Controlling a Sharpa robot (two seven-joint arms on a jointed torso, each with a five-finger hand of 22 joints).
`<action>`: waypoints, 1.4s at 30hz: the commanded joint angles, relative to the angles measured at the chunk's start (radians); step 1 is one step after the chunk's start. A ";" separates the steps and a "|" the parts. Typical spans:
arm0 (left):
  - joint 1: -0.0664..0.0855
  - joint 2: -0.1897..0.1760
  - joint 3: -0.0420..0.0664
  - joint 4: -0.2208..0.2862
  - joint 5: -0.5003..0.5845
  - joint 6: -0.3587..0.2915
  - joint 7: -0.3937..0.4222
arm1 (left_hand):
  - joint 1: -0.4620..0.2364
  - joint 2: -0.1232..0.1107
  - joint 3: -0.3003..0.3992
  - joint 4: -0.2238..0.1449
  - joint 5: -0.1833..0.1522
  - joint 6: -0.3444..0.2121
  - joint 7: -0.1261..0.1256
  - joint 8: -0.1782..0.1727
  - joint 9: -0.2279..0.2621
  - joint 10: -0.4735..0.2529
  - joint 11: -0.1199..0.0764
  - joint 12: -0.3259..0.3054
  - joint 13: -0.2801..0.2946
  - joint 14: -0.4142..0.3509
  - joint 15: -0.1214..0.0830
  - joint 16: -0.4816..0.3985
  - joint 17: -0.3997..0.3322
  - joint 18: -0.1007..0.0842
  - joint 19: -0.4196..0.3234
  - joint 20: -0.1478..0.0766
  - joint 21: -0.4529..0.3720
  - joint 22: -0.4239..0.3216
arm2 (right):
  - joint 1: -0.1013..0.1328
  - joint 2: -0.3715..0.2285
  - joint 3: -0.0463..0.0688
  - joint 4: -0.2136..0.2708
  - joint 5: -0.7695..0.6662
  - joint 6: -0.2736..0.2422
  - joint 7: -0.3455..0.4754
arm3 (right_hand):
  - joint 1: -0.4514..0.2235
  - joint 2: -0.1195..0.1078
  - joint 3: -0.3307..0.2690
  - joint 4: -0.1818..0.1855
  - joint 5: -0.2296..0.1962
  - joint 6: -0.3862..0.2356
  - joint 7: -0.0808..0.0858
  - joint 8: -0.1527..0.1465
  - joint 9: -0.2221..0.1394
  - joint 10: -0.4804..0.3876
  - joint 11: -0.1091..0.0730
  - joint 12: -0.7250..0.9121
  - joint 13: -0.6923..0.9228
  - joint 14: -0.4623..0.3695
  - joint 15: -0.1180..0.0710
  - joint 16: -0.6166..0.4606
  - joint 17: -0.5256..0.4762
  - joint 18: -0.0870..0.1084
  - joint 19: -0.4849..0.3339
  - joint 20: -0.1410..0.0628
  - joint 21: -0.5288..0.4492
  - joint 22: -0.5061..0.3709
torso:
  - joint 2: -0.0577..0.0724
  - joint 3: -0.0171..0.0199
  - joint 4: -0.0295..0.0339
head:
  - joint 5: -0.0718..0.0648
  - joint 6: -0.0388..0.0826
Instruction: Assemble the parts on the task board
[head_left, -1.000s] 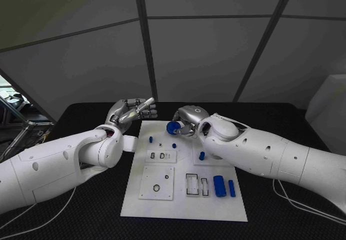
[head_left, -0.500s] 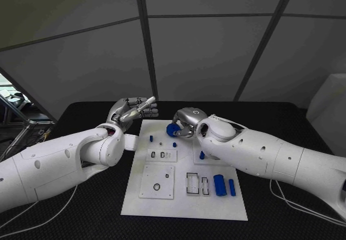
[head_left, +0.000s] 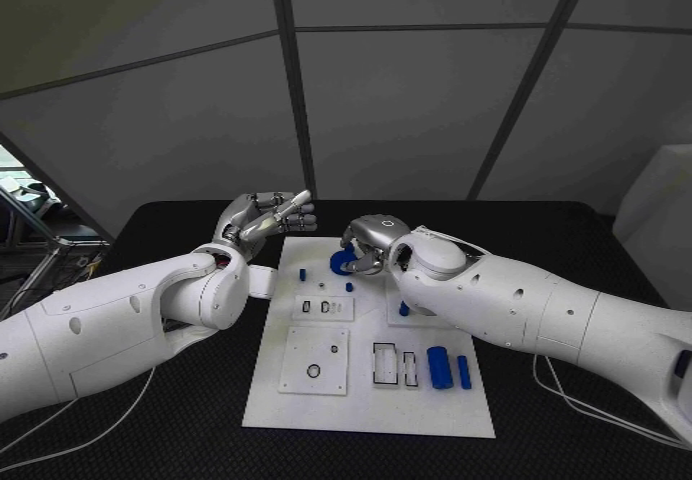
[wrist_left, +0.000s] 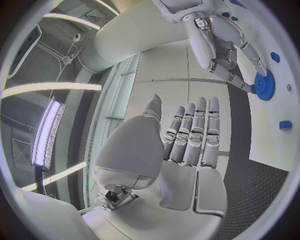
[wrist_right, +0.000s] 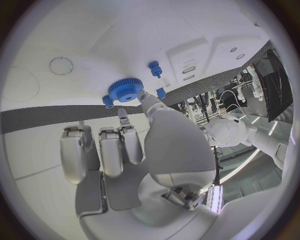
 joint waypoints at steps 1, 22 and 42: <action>0.002 0.000 0.001 0.001 -0.007 0.013 0.000 | 0.003 0.003 0.002 -0.006 -0.002 0.002 0.003 -0.004 -0.001 -0.001 0.006 -0.004 -0.001 0.002 0.001 -0.004 0.001 0.003 -0.005 0.003 0.004 0.001 | 0.001 0.003 0.000 -0.006 0.006 0.038 0.020 | -0.011 -0.007 -0.012 0.004 -0.006 -0.017 0.001 -0.003 -0.001 0.012 0.009 -0.004 0.144 0.103 0.009 0.007 0.248 -0.007 0.051 0.008 0.003 0.199 | 0.000 0.0003 0.0008 | 0.001 -0.001; 0.002 -0.006 0.001 -0.003 -0.007 0.015 -0.006 | 0.003 0.003 0.001 -0.007 -0.002 0.002 0.003 -0.005 -0.001 -0.001 0.006 -0.005 -0.001 0.002 0.001 -0.005 0.002 0.003 -0.006 0.003 0.005 0.000 | 0.000 -0.048 0.000 0.026 0.088 -0.114 0.060 | -0.117 0.031 -0.050 0.090 0.052 0.030 0.006 0.003 0.004 0.025 0.014 0.014 0.161 0.104 0.014 0.010 0.257 -0.008 0.056 0.015 0.005 0.205 | -0.001 0.0032 -0.0027 | 0.008 0.002; 0.001 -0.009 0.001 -0.024 -0.007 0.018 -0.003 | 0.003 0.004 0.000 -0.008 -0.002 0.001 0.004 -0.006 -0.001 -0.002 0.007 -0.006 -0.001 0.002 0.002 -0.007 0.003 0.003 -0.006 0.003 0.005 0.000 | 0.007 -0.451 0.016 0.242 0.470 -0.052 0.299 | 0.077 -0.017 -0.037 -0.040 -0.022 0.046 -0.001 0.004 0.005 -0.013 0.006 -0.032 0.119 0.091 0.008 -0.012 0.201 0.007 0.002 0.010 -0.027 0.142 | -0.013 0.0117 -0.0378 | 0.011 0.021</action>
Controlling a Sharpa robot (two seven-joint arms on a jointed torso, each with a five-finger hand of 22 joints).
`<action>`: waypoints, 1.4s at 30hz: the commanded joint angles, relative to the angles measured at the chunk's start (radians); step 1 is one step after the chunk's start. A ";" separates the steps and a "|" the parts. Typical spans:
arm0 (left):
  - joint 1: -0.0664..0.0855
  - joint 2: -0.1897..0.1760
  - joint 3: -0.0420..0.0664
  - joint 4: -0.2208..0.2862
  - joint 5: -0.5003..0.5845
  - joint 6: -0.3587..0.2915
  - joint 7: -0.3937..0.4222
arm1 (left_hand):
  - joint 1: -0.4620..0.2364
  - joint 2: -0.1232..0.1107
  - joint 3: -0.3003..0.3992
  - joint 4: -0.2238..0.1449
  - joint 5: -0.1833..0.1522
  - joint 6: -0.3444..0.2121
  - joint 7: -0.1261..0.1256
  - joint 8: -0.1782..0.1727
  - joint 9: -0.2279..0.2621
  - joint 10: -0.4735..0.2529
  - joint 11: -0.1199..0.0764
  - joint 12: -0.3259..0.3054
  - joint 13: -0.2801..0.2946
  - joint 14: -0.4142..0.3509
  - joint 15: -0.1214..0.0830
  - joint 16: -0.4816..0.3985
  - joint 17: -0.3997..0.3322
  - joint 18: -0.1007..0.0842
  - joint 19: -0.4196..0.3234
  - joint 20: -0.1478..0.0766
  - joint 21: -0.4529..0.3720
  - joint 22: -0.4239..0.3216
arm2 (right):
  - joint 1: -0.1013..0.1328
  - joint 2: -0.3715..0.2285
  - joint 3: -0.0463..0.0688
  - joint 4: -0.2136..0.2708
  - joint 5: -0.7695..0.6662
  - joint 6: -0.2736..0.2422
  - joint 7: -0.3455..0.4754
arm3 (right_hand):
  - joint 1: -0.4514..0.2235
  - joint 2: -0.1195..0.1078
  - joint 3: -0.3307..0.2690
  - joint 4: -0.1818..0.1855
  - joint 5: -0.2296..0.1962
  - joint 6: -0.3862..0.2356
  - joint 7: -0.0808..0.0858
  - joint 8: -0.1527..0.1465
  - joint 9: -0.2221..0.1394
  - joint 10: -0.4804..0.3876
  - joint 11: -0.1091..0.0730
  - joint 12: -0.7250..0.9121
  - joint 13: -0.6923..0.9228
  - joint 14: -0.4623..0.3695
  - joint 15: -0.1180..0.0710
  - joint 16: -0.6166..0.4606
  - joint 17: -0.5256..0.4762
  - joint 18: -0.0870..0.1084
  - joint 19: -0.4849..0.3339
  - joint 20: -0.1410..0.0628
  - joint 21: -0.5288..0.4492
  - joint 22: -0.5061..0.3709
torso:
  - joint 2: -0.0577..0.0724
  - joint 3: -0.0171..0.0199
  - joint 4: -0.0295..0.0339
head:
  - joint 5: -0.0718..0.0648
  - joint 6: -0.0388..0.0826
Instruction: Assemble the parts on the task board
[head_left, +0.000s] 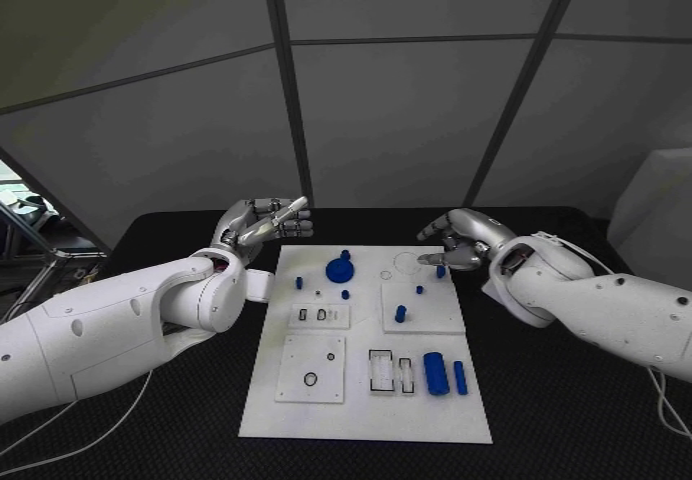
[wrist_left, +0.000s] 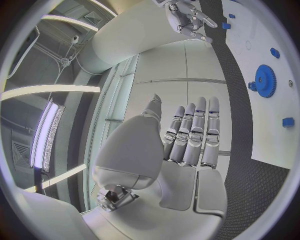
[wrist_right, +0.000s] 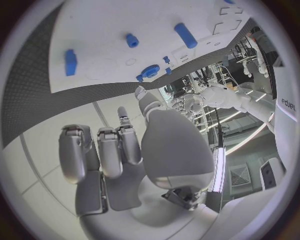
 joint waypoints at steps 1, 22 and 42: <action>0.001 0.003 0.001 -0.002 -0.005 0.013 0.006 | 0.003 0.004 0.000 -0.008 -0.002 0.001 0.004 -0.006 -0.001 -0.002 0.007 -0.006 -0.001 0.002 0.002 -0.007 0.001 0.003 -0.006 0.003 0.005 0.000 | 0.003 -0.034 0.001 -0.008 0.150 0.076 0.115 | 0.012 -0.001 0.001 -0.008 0.009 0.001 -0.002 -0.002 -0.001 -0.011 -0.002 -0.008 0.119 0.087 -0.003 -0.004 0.202 0.007 0.005 -0.001 -0.008 0.142 | -0.003 0.0042 -0.0119 | -0.002 0.002; -0.003 0.015 0.001 -0.014 -0.005 0.018 0.005 | 0.005 0.004 0.000 -0.010 -0.001 0.001 0.003 -0.007 -0.001 -0.002 0.007 -0.007 -0.001 0.002 0.002 -0.007 0.002 0.003 -0.007 0.003 0.005 0.000 | -0.008 -0.022 0.000 -0.140 0.153 0.136 0.153 | 0.027 0.004 0.000 -0.016 0.030 0.007 -0.003 0.001 0.000 -0.011 -0.003 -0.009 0.119 0.088 -0.004 -0.004 0.203 0.008 0.002 -0.002 -0.010 0.138 | -0.002 0.0010 -0.0093 | -0.015 -0.004; -0.003 0.016 0.001 -0.016 -0.005 0.018 0.004 | 0.005 0.004 0.000 -0.010 -0.001 0.001 0.003 -0.007 -0.001 -0.002 0.007 -0.007 -0.001 0.002 0.002 -0.007 0.002 0.003 -0.007 0.003 0.005 0.000 | -0.029 0.025 0.000 -0.190 0.117 0.188 0.141 | 0.031 0.022 0.006 -0.020 0.035 0.052 -0.011 0.018 0.005 -0.004 -0.011 -0.001 0.126 0.090 -0.010 -0.001 0.210 0.006 0.009 -0.007 -0.008 0.146 | -0.002 0.0020 -0.0110 | -0.016 -0.016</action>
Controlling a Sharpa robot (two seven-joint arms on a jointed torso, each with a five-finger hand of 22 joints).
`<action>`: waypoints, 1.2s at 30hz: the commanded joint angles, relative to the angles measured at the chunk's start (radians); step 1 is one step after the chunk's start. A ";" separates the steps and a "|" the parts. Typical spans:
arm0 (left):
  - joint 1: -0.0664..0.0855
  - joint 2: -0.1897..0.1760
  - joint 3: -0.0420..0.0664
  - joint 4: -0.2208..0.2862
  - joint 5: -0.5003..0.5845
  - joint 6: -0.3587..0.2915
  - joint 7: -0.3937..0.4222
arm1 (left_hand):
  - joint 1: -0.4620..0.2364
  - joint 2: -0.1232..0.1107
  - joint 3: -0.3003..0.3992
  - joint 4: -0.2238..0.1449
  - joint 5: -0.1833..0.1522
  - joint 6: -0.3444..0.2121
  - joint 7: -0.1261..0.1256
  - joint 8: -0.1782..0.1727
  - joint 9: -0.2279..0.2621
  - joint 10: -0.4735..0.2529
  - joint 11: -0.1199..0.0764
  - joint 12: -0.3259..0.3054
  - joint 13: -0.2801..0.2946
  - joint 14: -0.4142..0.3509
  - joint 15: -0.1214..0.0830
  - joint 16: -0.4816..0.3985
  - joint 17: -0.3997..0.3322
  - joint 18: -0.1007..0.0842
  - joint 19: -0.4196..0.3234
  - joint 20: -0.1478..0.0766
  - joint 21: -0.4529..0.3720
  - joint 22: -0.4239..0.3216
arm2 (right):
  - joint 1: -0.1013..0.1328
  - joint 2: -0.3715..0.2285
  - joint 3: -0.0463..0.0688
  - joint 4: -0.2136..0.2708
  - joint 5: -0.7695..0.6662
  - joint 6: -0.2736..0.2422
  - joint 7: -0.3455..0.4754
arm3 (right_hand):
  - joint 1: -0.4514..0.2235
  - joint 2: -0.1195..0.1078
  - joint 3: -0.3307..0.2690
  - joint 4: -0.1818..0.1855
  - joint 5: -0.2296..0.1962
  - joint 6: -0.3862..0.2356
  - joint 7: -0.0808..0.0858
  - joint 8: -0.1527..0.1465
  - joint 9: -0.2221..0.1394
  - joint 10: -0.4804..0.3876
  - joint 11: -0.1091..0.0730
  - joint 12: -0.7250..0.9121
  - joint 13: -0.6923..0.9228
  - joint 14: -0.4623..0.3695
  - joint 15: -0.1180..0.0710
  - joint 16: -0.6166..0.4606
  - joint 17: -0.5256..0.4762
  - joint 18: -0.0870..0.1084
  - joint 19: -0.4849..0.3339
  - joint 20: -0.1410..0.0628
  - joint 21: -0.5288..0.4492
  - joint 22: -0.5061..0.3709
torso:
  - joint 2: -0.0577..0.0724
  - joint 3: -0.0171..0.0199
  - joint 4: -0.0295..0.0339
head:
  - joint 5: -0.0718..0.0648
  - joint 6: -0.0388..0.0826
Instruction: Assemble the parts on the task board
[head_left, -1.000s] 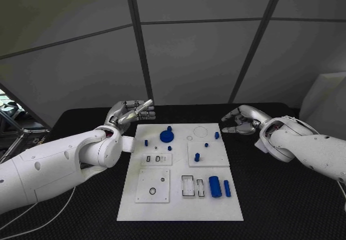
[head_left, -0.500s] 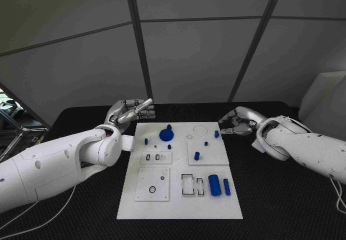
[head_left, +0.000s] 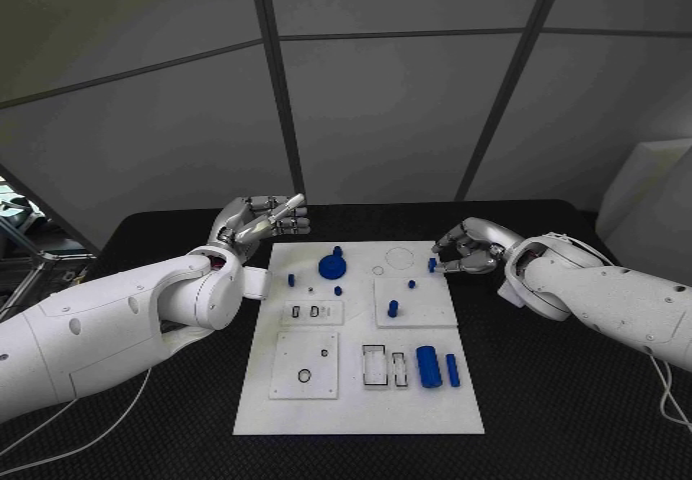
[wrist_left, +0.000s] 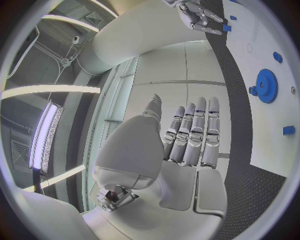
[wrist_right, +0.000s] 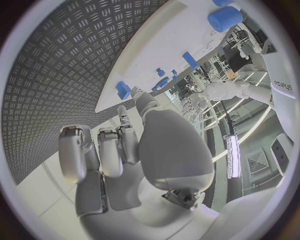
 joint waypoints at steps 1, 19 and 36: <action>0.001 0.001 0.001 0.000 -0.005 0.010 0.005 | 0.005 0.004 0.000 -0.004 -0.001 0.001 0.003 -0.007 -0.001 -0.002 0.007 -0.007 -0.001 0.002 0.002 -0.003 0.001 0.003 -0.007 0.003 0.005 0.000 | -0.001 0.006 0.001 -0.005 -0.022 0.028 0.002 | 0.002 0.013 0.001 -0.004 0.004 0.008 -0.001 0.007 0.001 0.005 -0.006 0.006 0.127 0.094 -0.007 -0.001 0.210 0.006 0.010 -0.007 0.001 0.147 | 0.001 0.0010 -0.0002 | -0.001 -0.001; 0.001 0.001 0.001 -0.002 -0.005 0.010 0.004 | 0.008 0.005 0.001 -0.007 -0.001 0.001 0.003 -0.008 -0.001 -0.002 0.006 -0.008 -0.001 0.002 0.002 -0.005 0.002 0.003 -0.007 0.003 0.005 0.000 | -0.012 0.040 0.000 -0.045 -0.050 0.023 -0.014 | 0.000 0.026 0.007 -0.002 0.004 0.019 -0.001 0.008 0.000 0.009 -0.006 0.009 0.130 0.095 -0.007 0.001 0.214 0.005 0.014 -0.009 0.003 0.152 | 0.000 0.0003 0.0000 | 0.001 -0.005; 0.001 0.003 0.001 -0.004 -0.005 0.011 0.003 | 0.008 0.005 0.001 -0.007 -0.001 0.001 0.003 -0.008 -0.001 -0.002 0.006 -0.008 -0.001 0.002 0.002 -0.005 0.002 0.003 -0.007 0.003 0.005 0.000 | -0.013 0.055 0.000 -0.055 -0.051 0.011 -0.025 | -0.007 0.044 0.016 0.004 0.005 0.046 -0.005 0.013 0.001 0.015 -0.009 0.016 0.136 0.096 -0.009 0.002 0.218 0.002 0.023 -0.010 0.008 0.162 | 0.000 0.0011 0.0002 | 0.002 -0.003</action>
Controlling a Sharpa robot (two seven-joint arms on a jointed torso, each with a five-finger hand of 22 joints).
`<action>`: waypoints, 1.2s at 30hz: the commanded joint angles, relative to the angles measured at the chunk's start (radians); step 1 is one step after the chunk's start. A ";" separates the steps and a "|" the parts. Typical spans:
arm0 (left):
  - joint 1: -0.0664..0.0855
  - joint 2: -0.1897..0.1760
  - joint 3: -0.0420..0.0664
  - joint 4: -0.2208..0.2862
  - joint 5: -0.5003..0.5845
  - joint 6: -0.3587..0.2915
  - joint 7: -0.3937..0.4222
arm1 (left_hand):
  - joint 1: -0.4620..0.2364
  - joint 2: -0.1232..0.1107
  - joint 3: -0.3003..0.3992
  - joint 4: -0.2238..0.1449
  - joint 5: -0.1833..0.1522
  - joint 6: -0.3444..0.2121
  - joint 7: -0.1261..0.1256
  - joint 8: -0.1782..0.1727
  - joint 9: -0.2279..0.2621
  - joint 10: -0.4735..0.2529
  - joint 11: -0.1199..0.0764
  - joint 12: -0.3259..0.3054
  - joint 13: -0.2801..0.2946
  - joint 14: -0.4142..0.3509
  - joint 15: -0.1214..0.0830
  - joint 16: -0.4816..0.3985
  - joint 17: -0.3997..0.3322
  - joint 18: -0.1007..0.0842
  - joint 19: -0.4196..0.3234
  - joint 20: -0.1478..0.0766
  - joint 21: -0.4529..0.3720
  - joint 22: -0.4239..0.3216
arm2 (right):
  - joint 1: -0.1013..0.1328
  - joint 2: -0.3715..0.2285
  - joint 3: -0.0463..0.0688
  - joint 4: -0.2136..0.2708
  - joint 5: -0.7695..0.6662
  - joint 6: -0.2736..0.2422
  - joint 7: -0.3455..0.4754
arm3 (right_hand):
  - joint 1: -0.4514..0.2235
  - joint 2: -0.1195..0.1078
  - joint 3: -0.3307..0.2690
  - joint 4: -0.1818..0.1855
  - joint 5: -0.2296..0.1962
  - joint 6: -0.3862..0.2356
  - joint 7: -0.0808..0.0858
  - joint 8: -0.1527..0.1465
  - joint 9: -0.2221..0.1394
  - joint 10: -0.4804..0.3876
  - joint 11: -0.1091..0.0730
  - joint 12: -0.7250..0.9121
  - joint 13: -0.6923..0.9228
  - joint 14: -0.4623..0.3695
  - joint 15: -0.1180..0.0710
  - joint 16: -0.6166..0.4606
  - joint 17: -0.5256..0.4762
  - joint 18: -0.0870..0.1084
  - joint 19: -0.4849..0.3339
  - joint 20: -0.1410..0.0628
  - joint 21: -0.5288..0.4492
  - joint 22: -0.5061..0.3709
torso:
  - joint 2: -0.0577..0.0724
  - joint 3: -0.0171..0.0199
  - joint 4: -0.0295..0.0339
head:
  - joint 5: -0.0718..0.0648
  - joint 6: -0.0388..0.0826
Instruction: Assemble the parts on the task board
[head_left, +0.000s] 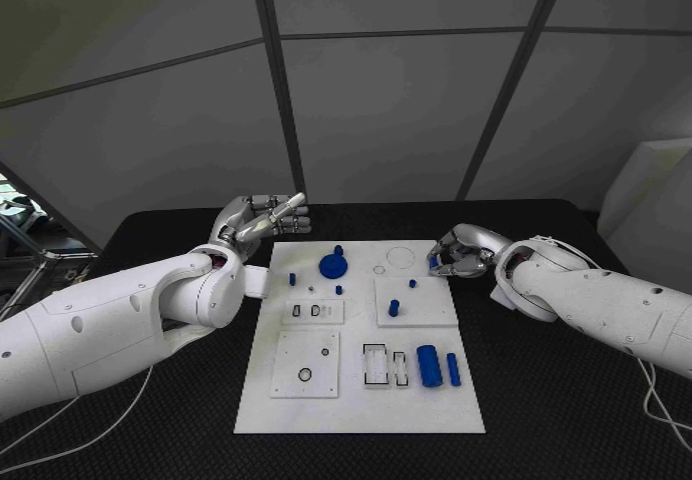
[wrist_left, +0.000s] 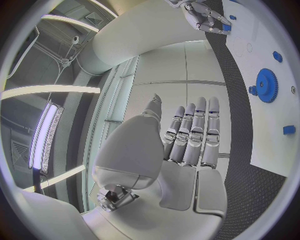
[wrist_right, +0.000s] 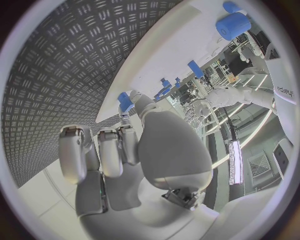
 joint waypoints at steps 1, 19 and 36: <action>0.001 0.001 0.001 0.000 -0.005 0.011 0.004 | 0.008 0.005 0.001 -0.008 -0.001 0.001 0.003 -0.004 -0.001 -0.002 0.006 -0.004 -0.001 0.002 0.002 -0.005 0.001 0.003 -0.007 0.003 0.005 0.000 | 0.002 0.001 0.000 -0.002 -0.006 -0.011 -0.008 | 0.001 0.014 0.009 0.001 0.005 0.014 -0.003 0.006 0.001 0.008 -0.002 0.005 0.137 0.096 -0.010 0.002 0.219 0.002 0.021 -0.007 0.004 0.163 | 0.000 0.0004 -0.0005 | 0.001 0.000; 0.001 -0.001 0.001 0.001 -0.005 0.010 0.001 | 0.008 0.005 0.001 -0.008 -0.001 0.001 0.003 -0.004 -0.001 -0.002 0.006 -0.004 -0.001 0.002 0.002 -0.005 0.001 0.003 -0.007 0.003 0.005 0.000 | 0.002 0.003 0.001 -0.006 -0.006 -0.022 -0.022 | 0.004 0.021 0.018 -0.002 0.007 0.041 -0.014 0.016 0.003 0.011 -0.012 0.008 0.140 0.097 -0.017 0.003 0.222 0.000 0.027 -0.012 0.008 0.171 | 0.000 0.0002 -0.0006 | 0.004 -0.005; 0.001 -0.006 0.001 0.003 -0.005 0.010 0.000 | 0.010 0.007 0.002 -0.010 -0.001 0.002 0.003 -0.005 -0.001 -0.002 0.007 -0.005 -0.001 0.003 0.002 -0.006 0.002 0.003 -0.008 0.003 0.006 0.001 | 0.002 -0.028 0.001 0.082 -0.005 -0.106 -0.019 | 0.029 0.073 0.070 -0.017 -0.033 0.094 -0.039 0.040 0.010 0.018 -0.034 0.012 0.145 0.100 -0.037 0.009 0.236 -0.004 0.042 -0.031 0.016 0.189 | -0.002 0.0002 -0.0020 | 0.003 -0.007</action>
